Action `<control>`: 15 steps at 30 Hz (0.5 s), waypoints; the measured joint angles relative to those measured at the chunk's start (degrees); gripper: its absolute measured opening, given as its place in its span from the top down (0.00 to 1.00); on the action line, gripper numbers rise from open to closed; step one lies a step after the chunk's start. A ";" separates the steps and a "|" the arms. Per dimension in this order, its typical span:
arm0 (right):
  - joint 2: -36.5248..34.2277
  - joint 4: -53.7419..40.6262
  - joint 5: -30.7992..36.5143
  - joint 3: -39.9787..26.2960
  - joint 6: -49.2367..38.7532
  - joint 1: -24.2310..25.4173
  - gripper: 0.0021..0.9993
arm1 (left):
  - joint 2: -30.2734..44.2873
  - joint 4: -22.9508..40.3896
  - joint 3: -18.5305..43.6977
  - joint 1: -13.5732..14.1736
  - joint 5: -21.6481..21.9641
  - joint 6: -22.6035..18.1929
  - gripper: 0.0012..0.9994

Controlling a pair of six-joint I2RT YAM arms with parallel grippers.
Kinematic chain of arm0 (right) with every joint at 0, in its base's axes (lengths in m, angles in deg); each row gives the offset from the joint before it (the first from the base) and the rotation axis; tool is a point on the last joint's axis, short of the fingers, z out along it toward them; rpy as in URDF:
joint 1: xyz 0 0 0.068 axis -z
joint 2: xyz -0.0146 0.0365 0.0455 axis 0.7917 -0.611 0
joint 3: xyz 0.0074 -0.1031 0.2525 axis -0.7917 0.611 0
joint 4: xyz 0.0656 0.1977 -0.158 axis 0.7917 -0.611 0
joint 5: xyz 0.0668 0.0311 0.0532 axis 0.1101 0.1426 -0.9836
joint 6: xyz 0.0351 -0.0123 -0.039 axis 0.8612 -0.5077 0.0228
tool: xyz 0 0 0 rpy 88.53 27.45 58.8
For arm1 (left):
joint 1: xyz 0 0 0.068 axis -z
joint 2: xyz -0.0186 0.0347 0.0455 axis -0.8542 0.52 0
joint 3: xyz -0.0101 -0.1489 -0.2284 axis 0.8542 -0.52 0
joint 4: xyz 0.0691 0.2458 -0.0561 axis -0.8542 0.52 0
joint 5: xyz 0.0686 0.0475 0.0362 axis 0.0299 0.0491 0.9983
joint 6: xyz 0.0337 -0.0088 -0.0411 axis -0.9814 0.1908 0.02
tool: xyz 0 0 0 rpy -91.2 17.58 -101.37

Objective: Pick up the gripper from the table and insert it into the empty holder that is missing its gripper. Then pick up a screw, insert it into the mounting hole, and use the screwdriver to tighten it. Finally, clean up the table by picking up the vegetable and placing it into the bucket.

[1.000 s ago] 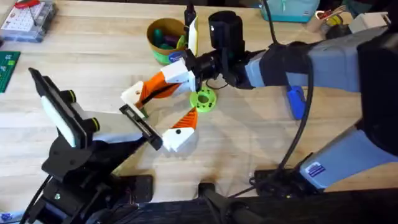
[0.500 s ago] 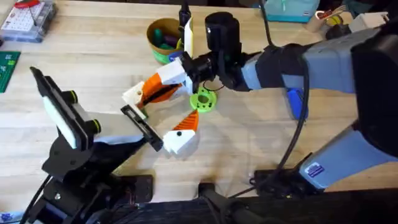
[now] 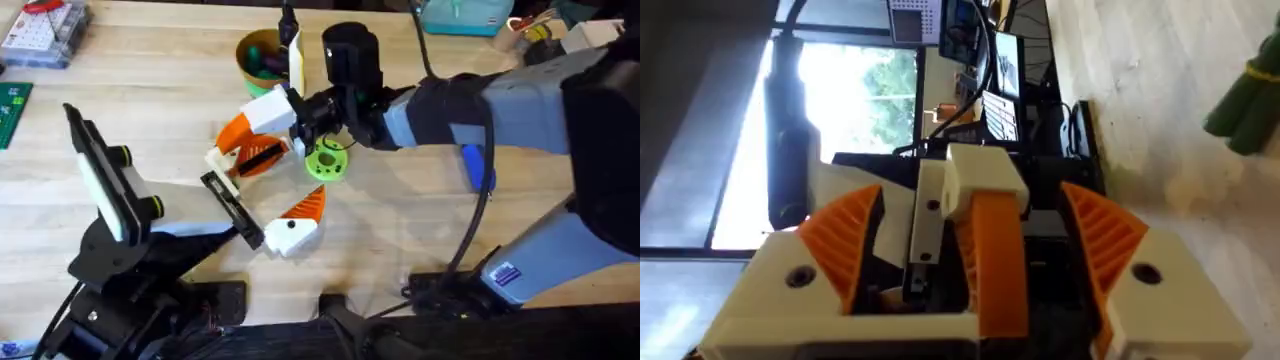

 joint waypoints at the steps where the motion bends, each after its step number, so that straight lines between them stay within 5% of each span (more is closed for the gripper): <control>1: 0.00 0.02 -0.01 0.00 -0.01 0.22 0.01 | 0.00 -0.01 0.00 0.00 -0.07 0.00 0.01; 15: 0.00 -0.02 0.59 0.00 0.00 13.15 0.01 | 0.00 -0.02 0.00 0.00 -0.31 0.00 0.01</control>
